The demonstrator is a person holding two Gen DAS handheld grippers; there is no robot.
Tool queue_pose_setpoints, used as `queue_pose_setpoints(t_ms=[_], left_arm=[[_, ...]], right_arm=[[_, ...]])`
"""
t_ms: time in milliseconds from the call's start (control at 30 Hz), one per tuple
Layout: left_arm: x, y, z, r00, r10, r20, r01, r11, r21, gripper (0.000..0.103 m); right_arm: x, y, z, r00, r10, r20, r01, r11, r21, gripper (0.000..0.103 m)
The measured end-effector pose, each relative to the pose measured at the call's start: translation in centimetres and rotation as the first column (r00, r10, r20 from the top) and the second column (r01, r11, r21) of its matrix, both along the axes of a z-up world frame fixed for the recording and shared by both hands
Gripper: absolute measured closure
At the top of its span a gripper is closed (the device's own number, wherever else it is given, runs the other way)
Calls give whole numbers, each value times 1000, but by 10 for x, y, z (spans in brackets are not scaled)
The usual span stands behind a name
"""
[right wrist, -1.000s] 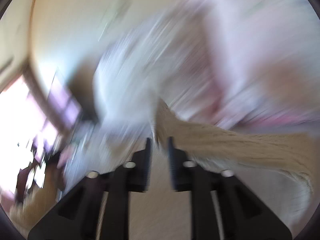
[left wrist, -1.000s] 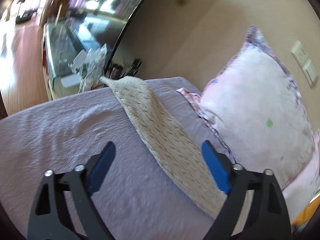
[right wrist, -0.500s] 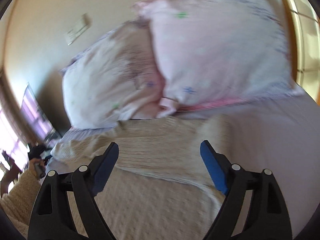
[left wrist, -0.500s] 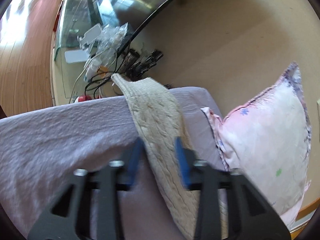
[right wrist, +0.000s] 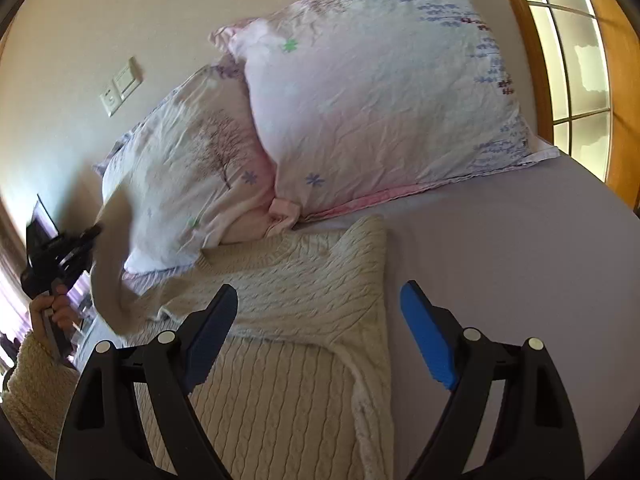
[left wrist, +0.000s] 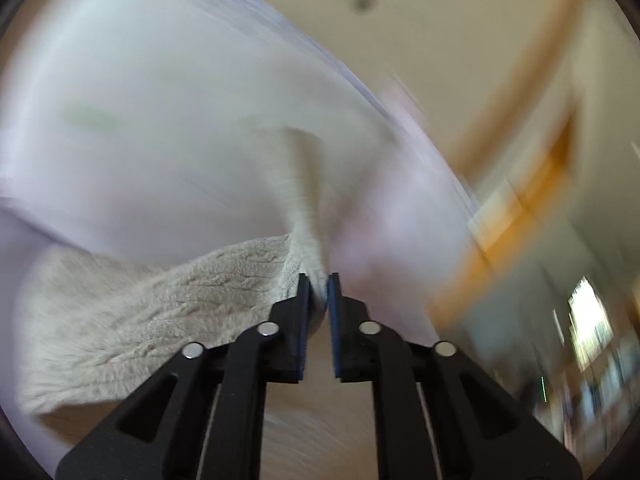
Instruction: Fold small clothes
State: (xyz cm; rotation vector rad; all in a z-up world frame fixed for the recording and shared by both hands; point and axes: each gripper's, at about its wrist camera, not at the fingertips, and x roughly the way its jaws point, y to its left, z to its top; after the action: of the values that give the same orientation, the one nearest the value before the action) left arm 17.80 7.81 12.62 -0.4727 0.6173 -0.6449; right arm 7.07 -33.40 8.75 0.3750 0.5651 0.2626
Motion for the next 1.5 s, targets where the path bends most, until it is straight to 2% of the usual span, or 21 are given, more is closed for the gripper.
queue_pose_setpoints(t_ms=[67,100,133,233,367,433,500,533,567,633,767,833,933,967,1033,1067,1100,1200,1333,1400,1500], left_arm=[[-18,-55,-14,988,-151,-45,154,985,74,68],[-31,-67,-22,979,-192,-68,198,976,96,56],[-43,-69,-28,974,-208,-85,217,970,111,51],[-90,-42,-36,972,-215,-97,225,968,108,42],[-176,29,-44,980,-177,-88,187,974,125,31],[-210,57,-53,985,-131,-109,143,983,112,30],[-248,87,-76,983,-83,-166,94,994,55,30],[-261,100,-88,978,-54,-200,63,997,41,30],[-271,112,-98,974,-37,-222,45,998,32,31],[-288,125,-119,964,-17,-265,21,1000,12,31],[-294,121,-152,940,-27,-341,18,999,-32,31],[-288,113,-160,934,-47,-354,26,998,-63,32],[-281,104,-171,925,-64,-375,23,993,-113,38],[-280,100,-175,919,-67,-389,24,993,-112,44],[-276,93,-180,909,-72,-410,22,992,-125,62],[-275,93,-182,901,-79,-427,14,988,-153,85],[-275,93,-183,896,-96,-433,16,982,-186,96],[-276,87,-161,907,-125,-402,44,978,-206,97],[-253,78,-106,950,-138,-281,84,977,-197,97],[-221,79,-72,976,-109,-187,79,984,-161,97],[-163,87,-37,996,-15,-92,2,990,-138,97]], right_arm=[[-8,2,0,1000,23,-8,-23,1000,-7,18],[-14,1,1,999,39,-7,-39,999,-5,17],[-25,-1,2,998,64,-5,-64,998,-1,15],[-52,-11,1,992,129,-2,-129,991,23,11],[-95,-30,-16,961,274,-25,-269,955,129,11],[-117,-41,-30,943,328,-53,-314,932,182,11],[-134,-49,-44,921,379,-84,-350,904,246,13],[-152,-60,-62,904,413,-113,-361,877,318,15],[-152,-60,-62,904,413,-113,-361,877,318,20],[-164,-70,-84,891,429,-145,-341,847,409,26],[-166,-73,-123,883,433,-179,-272,784,558,41],[-163,-63,-138,872,463,-160,-277,736,618,43],[-157,-45,-147,854,500,-143,-304,703,642,47],[-155,-42,-149,850,507,-145,-307,700,645,52],[-151,-33,-154,839,522,-156,-316,699,641,72],[-150,-32,-154,837,524,-154,-323,702,635,94],[-151,-30,-153,836,530,-144,-334,699,633,95],[-154,-29,-136,833,549,-66,-393,672,627,95],[-135,-20,-81,817,573,65,-504,655,563,95],[-107,-11,-43,812,568,135,-554,676,486,95],[-47,-3,7,832,508,223,-553,726,410,95]])
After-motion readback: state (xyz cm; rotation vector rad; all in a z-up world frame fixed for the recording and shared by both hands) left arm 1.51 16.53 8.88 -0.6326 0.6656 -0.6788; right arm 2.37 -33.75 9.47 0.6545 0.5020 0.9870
